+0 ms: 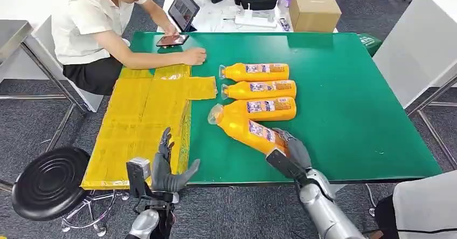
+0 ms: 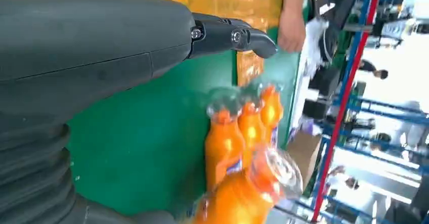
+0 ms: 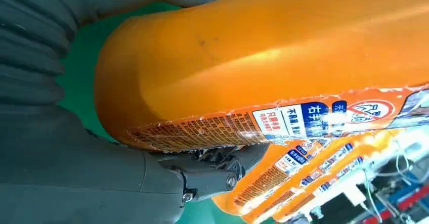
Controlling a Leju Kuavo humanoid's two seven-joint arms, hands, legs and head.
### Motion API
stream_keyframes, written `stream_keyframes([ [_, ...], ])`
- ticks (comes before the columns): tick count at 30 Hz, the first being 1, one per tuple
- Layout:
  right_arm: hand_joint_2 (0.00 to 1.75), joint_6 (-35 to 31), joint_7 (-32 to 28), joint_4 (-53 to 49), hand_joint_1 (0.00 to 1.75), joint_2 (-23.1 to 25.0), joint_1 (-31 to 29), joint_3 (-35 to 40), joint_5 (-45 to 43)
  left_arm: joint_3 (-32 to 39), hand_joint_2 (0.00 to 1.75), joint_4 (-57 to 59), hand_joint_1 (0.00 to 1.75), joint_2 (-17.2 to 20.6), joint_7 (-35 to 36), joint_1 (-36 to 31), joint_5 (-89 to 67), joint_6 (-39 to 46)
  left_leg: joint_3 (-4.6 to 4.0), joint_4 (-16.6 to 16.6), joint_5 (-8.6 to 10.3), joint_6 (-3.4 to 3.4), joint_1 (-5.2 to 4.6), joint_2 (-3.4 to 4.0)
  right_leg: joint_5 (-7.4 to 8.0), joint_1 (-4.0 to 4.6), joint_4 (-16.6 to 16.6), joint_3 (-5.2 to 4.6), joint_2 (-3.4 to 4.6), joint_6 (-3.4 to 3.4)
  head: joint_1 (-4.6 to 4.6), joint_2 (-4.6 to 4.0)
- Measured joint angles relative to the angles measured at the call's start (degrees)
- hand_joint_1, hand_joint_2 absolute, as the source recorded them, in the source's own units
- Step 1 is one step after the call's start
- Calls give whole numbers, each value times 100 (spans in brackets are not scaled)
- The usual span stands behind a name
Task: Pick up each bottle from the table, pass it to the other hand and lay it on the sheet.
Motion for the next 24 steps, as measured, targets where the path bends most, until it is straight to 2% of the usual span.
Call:
stream_keyframes([
  [5, 175, -26, -299, -360, 175, 76, 270, -87, -343, 63, 175, -100, 0, -2, 45, 96, 226, -100, -15, 0, 0, 1, -3, -5, -2, -3, 0, -8, -1, 2, 0, 0],
  [10, 175, 234, -476, -1014, 175, 232, 572, -72, -649, 41, 175, -98, 0, 20, 339, 138, 724, -1170, -52, 0, 4, 2, -3, -5, 1, -3, 1, -44, -2, 3, 0, 0],
  [13, 175, 465, -463, -1318, 175, 347, 574, 65, -721, -102, 175, -46, 0, 61, 354, 118, 667, -1687, -55, 0, 5, 1, -2, -4, 0, -2, 2, -48, -2, 3, 2, 0],
  [15, 175, 527, -461, -1353, 171, 442, 545, 184, -750, -210, 175, 7, 0, 87, 398, 67, 548, -1885, -59, 0, 5, 1, -2, -4, 0, -2, 3, -53, -2, 3, 0, 0],
  [20, 175, 621, -568, -1337, 175, 684, 407, 531, -852, -400, 175, 271, 0, 144, 385, -107, 678, -2597, -67, 0, 7, 1, -1, -3, 0, -3, 4, -63, -1, 2, 0, 0],
  [24, 175, 634, -597, -1311, 175, 796, 323, 711, -881, -402, 175, 407, 0, 160, 313, -213, 704, -2643, -69, 0, 9, 3, -2, -8, 0, -3, 4, -62, -3, 2, 0, 0],
])
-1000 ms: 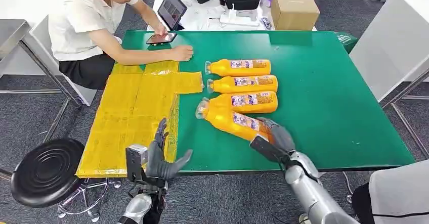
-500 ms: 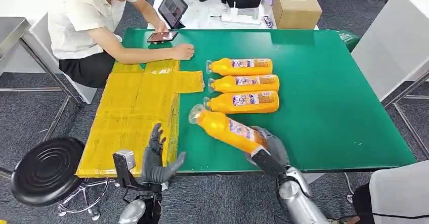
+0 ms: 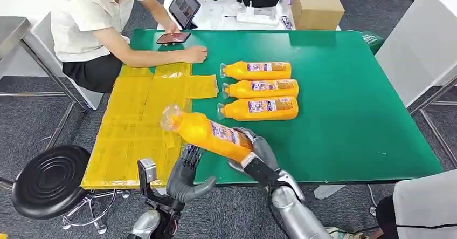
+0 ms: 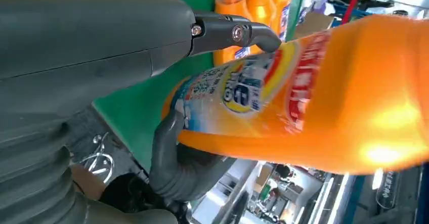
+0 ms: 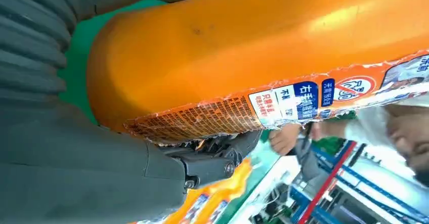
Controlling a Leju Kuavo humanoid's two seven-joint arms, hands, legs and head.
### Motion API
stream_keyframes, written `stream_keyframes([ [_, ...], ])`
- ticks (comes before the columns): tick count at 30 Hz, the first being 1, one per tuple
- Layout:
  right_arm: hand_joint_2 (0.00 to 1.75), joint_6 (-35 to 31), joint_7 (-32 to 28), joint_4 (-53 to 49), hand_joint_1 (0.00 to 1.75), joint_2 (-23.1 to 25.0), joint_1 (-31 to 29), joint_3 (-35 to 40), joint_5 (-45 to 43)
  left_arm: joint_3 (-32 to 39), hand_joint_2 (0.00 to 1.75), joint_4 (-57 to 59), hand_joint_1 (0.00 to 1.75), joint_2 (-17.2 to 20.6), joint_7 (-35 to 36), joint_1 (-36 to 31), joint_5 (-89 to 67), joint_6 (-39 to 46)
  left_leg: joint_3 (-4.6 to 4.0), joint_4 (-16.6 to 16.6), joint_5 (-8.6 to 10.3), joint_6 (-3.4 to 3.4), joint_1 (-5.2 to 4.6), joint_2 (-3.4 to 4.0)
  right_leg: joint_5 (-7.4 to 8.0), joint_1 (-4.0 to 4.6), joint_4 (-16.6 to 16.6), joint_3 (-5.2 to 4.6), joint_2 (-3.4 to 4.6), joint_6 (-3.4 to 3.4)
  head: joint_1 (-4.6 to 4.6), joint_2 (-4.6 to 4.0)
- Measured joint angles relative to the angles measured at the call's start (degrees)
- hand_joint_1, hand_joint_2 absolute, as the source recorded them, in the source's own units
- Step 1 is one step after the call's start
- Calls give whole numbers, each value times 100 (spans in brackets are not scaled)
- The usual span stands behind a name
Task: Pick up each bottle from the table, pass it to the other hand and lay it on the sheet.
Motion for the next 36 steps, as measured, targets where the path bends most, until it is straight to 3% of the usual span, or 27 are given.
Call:
stream_keyframes([
  [4, 175, 2, -4, 7, 175, 24, -19, 87, -13, 0, 175, 70, 0, 9, 0, -22, 0, 0, -5, 0, 0, 0, -1, 1, 0, -2, 0, -3, 0, 0, 0, 0],
  [7, 175, 4, -4, 11, 164, 33, -29, 120, -17, 0, 175, 109, 0, 15, 0, -38, 0, 0, -6, 0, 0, 0, -2, 0, 0, -2, 0, -4, 0, 0, 0, 0],
  [10, 175, 46, -4, 11, 175, 35, -37, 144, -28, 0, 175, 131, 0, 17, -64, -47, 0, -18, -7, 0, 0, 0, -1, 1, 0, -1, 0, -5, 0, 0, 0, 0],
  [13, 175, 125, 35, 61, 173, 55, -83, 236, -37, 2, 175, 131, 0, 11, -175, -55, -7, -4, -7, 0, 0, 0, -1, 1, 0, -1, 0, -6, 1, 0, 0, 0],
  [27, 175, -245, 223, 219, 173, 240, -97, 1060, 299, 214, 175, -291, 0, -276, -133, -72, 984, 1497, -12, 0, 0, 0, -1, 4, 0, -2, 0, -12, 0, 0, 0, 0],
  [36, 175, -302, 243, 234, 173, 249, -144, 1346, 179, 210, 175, -523, 0, -304, -66, -29, 1694, 1421, -12, 0, 0, 0, -1, 3, 0, -1, 0, -13, 0, 0, 0, 0],
])
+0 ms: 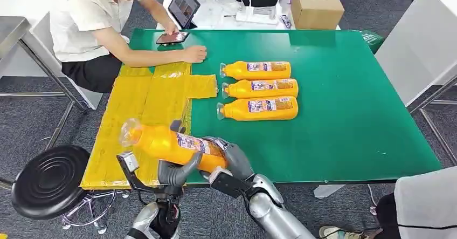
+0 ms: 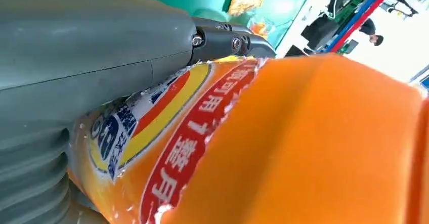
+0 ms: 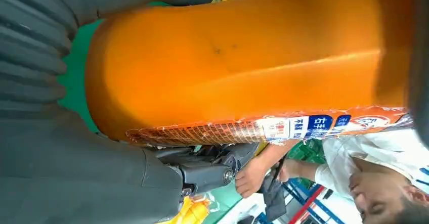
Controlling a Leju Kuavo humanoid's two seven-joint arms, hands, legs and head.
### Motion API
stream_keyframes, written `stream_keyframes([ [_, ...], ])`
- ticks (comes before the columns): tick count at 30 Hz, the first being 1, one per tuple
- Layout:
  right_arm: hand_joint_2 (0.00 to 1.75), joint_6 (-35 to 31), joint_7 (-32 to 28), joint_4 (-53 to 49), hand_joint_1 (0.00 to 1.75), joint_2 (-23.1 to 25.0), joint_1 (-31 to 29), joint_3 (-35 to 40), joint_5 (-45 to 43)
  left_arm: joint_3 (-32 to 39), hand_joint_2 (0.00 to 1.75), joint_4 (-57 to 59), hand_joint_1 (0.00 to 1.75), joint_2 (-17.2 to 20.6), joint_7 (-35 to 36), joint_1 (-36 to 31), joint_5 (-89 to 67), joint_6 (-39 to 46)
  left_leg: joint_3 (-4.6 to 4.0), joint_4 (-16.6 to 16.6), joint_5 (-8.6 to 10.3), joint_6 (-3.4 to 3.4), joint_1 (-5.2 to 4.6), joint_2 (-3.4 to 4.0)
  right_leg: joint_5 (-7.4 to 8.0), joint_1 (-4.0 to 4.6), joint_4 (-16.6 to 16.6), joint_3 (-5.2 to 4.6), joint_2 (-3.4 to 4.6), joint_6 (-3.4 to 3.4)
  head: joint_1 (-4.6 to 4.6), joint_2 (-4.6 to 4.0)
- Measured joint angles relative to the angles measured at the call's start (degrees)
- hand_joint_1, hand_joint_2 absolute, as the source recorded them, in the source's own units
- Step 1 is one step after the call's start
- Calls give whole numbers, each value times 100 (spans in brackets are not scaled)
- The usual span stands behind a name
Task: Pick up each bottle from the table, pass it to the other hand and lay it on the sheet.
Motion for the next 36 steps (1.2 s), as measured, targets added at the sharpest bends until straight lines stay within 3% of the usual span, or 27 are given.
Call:
stream_keyframes([
  [2, 175, 15, 0, 17, 171, 0, -22, 57, -54, -2, 175, -24, 0, 0, -9, 0, 161, -111, 0, 0, 0, 0, 0, 0, 0, 0, 0, -1, 0, 0, 0, 0],
  [3, 175, 33, -2, 24, 171, -2, -36, 77, -88, -4, 175, -44, 150, 0, -15, 0, 247, -208, 0, 0, 0, 0, 0, 0, 0, 0, 0, -1, 0, 0, 0, 0],
  [4, 175, 57, -9, 31, 175, 0, -50, 94, -131, -7, 175, -66, 175, 0, -15, 0, 354, -357, 0, 0, 0, 0, 0, 0, 0, 0, 0, -1, 0, 0, 0, 0],
  [11, 175, 315, -269, 129, 171, 28, -220, 162, -330, 83, 175, -120, 175, 129, 120, 60, 1071, -1889, 0, 0, 0, 0, 0, 5, 0, 0, 0, -7, 1, 0, 0, 0],
  [13, 175, 374, -317, 153, 147, 44, -256, 164, -334, 120, 175, -120, 175, 146, 66, 74, 1051, -2067, -1, 0, 1, 0, 0, 3, 0, 0, 0, -6, 1, 0, 0, 0],
  [14, 175, 391, -324, 162, 120, 48, -268, 166, -334, 138, 175, -120, 175, 151, 61, 80, 1047, -2103, -1, 0, 1, 0, 0, 3, 0, 0, 0, -6, 1, 0, 0, 0],
  [15, 175, 400, -332, 171, 44, 57, -276, 166, -337, 149, 175, -120, 175, 157, 59, 83, 1047, -2133, -1, 0, 1, 0, 0, 4, 0, 0, 0, -6, 1, 0, 0, 0],
  [16, 175, 404, -337, 179, 0, 59, -281, 166, -334, 149, 175, -120, 175, 162, 59, 84, 1047, -2142, -1, 0, 1, 0, 0, 4, 0, 0, 0, -6, 1, 0, 0, 0],
  [20, 175, 477, -356, 190, 0, 68, -275, 179, -330, 181, 175, -120, 175, 179, 48, 90, 994, -2201, -1, 0, 1, 0, 0, 4, 0, -1, 0, -6, 1, 0, 0, 0],
  [21, 0, 479, -354, 190, 0, 77, -274, 181, -332, 194, 175, -120, 175, 181, 48, 93, 986, -2203, -1, 0, 1, 0, 0, 4, 0, 0, 0, -6, 1, 0, 0, 0],
  [29, 0, 355, -173, 186, 0, 90, 4, 164, -339, 269, 175, -336, 175, 205, -50, 167, 444, -1820, -3, 0, 0, -1, 0, 4, 0, 0, 0, -8, 1, 0, 0, 0],
  [33, 0, -112, -138, 15, 0, 74, 350, 148, -174, 269, 175, -525, 175, 199, -238, 166, -763, -491, -4, 0, 0, -1, 1, -2, -2, 0, 0, -10, -1, -1, 2, 0],
  [36, 0, -871, -72, -364, 0, -61, 870, 31, 100, 288, 175, -566, 175, 216, -96, 169, -2144, 1368, -10, 0, -3, -2, 0, -2, -3, 0, 0, -9, -2, -1, 2, 0],
])
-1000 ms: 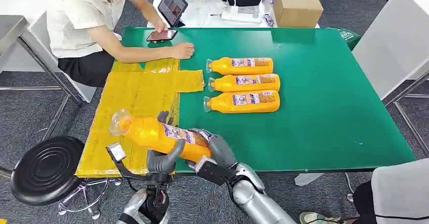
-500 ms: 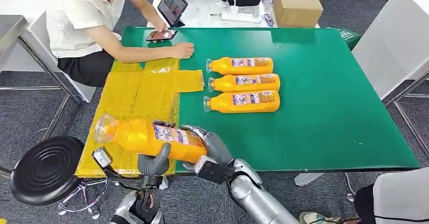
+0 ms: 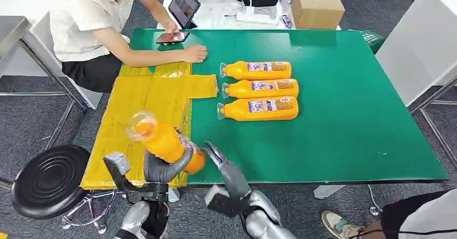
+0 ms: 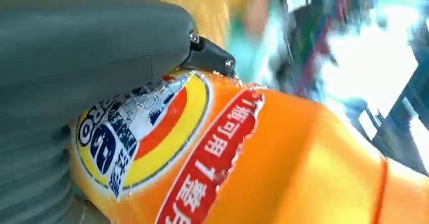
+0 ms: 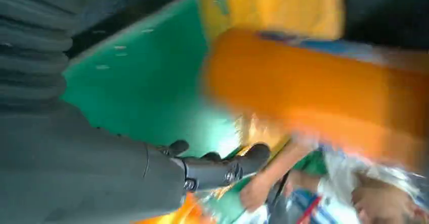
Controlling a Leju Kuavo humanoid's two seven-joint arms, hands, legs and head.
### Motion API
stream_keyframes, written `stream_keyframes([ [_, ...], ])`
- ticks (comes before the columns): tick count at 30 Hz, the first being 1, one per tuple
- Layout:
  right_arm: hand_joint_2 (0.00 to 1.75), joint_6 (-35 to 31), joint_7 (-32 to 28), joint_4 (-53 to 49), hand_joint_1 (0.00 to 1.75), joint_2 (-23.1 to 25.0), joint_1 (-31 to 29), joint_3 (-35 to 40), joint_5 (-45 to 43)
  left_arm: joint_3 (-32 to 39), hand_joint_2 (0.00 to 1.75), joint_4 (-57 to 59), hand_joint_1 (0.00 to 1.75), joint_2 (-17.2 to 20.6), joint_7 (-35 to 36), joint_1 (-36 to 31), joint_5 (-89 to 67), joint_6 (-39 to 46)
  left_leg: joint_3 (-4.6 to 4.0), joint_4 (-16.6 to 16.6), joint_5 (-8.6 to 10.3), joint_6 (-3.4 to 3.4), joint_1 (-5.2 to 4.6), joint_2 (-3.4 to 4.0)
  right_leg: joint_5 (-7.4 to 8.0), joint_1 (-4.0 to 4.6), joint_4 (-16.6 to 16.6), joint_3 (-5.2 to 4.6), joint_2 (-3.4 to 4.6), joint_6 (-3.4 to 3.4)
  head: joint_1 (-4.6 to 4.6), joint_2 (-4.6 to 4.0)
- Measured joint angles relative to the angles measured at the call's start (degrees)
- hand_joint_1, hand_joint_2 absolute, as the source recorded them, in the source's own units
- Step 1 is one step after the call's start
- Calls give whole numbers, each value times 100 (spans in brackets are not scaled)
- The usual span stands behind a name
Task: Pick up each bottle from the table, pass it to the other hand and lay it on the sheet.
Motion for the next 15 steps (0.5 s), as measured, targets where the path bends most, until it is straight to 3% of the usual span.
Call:
stream_keyframes([
  [4, 0, -725, 66, -394, 0, -169, 549, -167, 180, 75, 175, 24, 175, 92, -77, 9, -1384, 1420, -10, 0, 0, 0, 0, 0, 0, 0, 0, -8, -1, 0, 0, 0],
  [8, 0, -821, 118, -639, 0, -249, 765, -223, 263, 155, 175, 28, 175, 160, -35, 7, -1732, 1653, -10, 0, 2, 0, 0, 0, 0, 0, 0, -11, -1, 0, 0, 0],
  [15, 0, -1149, 66, -796, 0, -250, 811, -323, 533, 560, 175, 569, 175, 345, 1111, -397, -5212, 2722, -8, 0, 13, -1, 3, 0, 3, 2, 0, -9, -2, -1, 0, 0],
])
